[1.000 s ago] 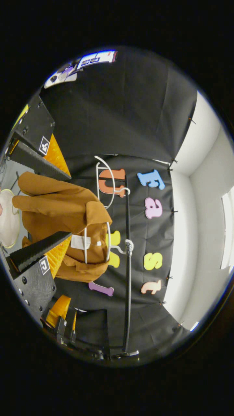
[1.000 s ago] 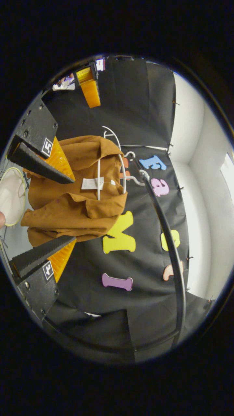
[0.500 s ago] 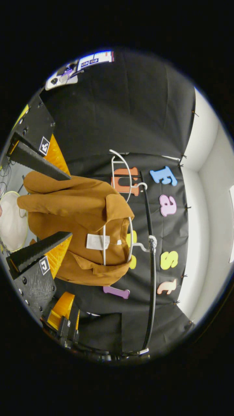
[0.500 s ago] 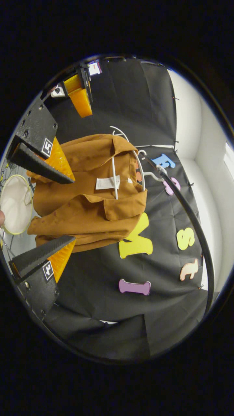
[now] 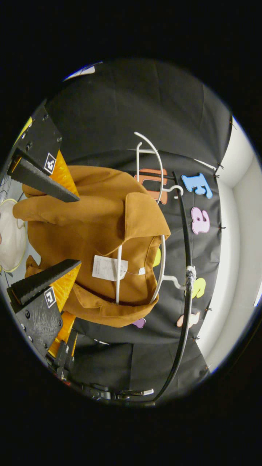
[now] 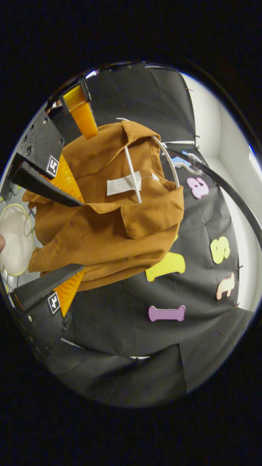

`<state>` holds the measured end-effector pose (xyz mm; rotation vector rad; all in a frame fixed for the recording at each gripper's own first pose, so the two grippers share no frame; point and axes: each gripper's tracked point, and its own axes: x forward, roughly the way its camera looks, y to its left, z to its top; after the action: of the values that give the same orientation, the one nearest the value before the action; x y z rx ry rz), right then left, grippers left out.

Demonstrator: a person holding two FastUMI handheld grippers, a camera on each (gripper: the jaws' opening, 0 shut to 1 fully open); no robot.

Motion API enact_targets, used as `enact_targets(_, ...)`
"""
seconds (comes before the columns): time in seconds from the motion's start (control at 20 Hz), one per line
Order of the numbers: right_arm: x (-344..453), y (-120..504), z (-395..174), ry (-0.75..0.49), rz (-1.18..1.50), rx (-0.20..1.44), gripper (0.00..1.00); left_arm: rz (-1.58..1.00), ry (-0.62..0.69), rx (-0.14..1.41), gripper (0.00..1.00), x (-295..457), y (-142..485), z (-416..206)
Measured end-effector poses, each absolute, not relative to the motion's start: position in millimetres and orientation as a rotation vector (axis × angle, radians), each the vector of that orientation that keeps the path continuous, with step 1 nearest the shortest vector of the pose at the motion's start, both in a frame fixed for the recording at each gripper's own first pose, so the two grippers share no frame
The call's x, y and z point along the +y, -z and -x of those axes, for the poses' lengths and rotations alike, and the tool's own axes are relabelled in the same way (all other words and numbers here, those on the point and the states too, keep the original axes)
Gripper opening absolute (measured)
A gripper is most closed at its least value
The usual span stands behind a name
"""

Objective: Grasp the clothes on the hanger with both hands and then place them into the laundry hamper below.

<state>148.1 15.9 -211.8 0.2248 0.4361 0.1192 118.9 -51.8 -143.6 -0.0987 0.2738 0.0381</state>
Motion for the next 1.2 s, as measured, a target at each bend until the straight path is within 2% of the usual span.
enact_targets(0.1, 25, 219, -158, -0.130, -0.271, 0.459, 0.99, 0.119, -0.026, 0.279, 0.96, -53, 146, -135)
enact_targets(0.15, 32, 218, -165, -0.141, -0.294, 0.457, 0.99, 0.134, -0.028, 0.279, 1.00, -51, 147, -143)
enact_targets(0.35, 44, 205, -188, -0.168, -0.324, 0.431, 0.99, 0.209, 0.012, 0.295, 1.00, -52, 143, -170)
enact_targets(0.4, 44, 205, -196, -0.160, -0.331, 0.429, 0.99, 0.222, 0.010, 0.288, 0.97, -50, 140, -175)
enact_targets(0.5, 49, 204, -209, -0.159, -0.366, 0.428, 0.99, 0.245, -0.009, 0.280, 0.96, -46, 141, -186)
enact_targets(0.55, 51, 205, -215, -0.155, -0.383, 0.430, 0.99, 0.251, -0.022, 0.283, 1.00, -44, 143, -191)
enact_targets(0.6, 53, 206, -222, -0.148, -0.393, 0.435, 0.96, 0.253, -0.033, 0.287, 1.00, -42, 146, -196)
enact_targets(0.65, 53, 207, -226, -0.139, -0.400, 0.442, 0.99, 0.253, -0.042, 0.293, 1.00, -40, 151, -201)
enact_targets(0.8, 51, 211, -237, -0.118, -0.416, 0.451, 0.99, 0.234, -0.090, 0.287, 1.00, -29, 156, -209)
enact_targets(0.9, 46, 215, -242, -0.094, -0.419, 0.453, 0.94, 0.231, -0.126, 0.276, 0.99, -23, 156, -214)
enact_targets(0.95, 41, 218, -246, -0.068, -0.421, 0.454, 0.95, 0.233, -0.141, 0.269, 0.94, -21, 156, -216)
enact_targets(1.1, 33, 224, -250, -0.033, -0.469, 0.470, 0.87, 0.245, -0.203, 0.270, 0.72, -6, 158, -220)
enact_targets(1.2, 27, 226, -251, -0.031, -0.492, 0.471, 0.75, 0.245, -0.220, 0.275, 0.58, 0, 159, -218)
